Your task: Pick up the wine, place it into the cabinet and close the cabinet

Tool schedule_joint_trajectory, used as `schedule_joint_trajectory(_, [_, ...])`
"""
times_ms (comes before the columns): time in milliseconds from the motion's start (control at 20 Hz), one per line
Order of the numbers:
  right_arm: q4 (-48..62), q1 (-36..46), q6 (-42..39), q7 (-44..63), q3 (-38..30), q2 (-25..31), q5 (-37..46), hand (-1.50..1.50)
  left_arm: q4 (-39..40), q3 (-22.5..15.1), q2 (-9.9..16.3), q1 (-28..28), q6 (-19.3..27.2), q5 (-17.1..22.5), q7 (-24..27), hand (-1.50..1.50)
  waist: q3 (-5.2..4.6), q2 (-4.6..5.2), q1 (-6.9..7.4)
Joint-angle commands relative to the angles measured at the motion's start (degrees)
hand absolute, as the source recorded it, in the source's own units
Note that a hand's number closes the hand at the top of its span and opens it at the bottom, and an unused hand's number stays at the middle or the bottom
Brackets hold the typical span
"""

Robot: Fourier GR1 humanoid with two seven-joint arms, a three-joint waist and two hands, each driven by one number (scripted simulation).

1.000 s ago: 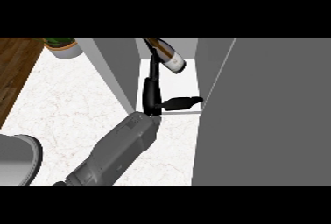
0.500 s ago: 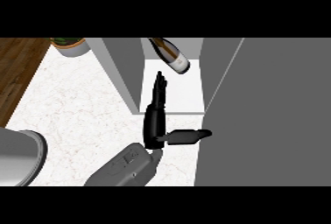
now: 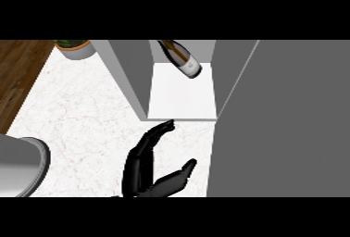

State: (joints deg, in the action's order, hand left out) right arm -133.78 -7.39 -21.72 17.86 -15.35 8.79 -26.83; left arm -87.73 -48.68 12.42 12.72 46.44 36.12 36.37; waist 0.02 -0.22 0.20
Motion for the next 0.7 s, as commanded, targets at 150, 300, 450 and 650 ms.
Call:
schedule_joint_trajectory(150, [0.8,-3.6,-7.0,-1.3,-1.3,3.1,-0.7,-1.5,-14.1,-2.5,10.6,-13.4,-0.7,-2.9,-0.5,1.5,0.01,0.03,0.0])
schedule_joint_trajectory(300, [1.3,-5.2,-13.3,-3.5,-0.2,5.1,1.6,1.5,-15.2,-2.6,14.4,-15.4,-4.3,-3.2,0.5,1.5,0.02,0.06,0.04])
schedule_joint_trajectory(450, [-3.8,-7.1,-16.5,-2.0,2.5,6.3,0.0,1.5,-18.1,2.3,19.7,-17.0,-7.4,-1.0,-0.1,1.5,-0.03,0.0,-0.06])
schedule_joint_trajectory(650, [-2.3,-10.9,-20.9,0.1,7.6,7.7,-5.9,1.5,-18.1,6.5,24.4,-19.0,-12.3,0.6,1.8,1.5,-0.07,0.07,-0.08])
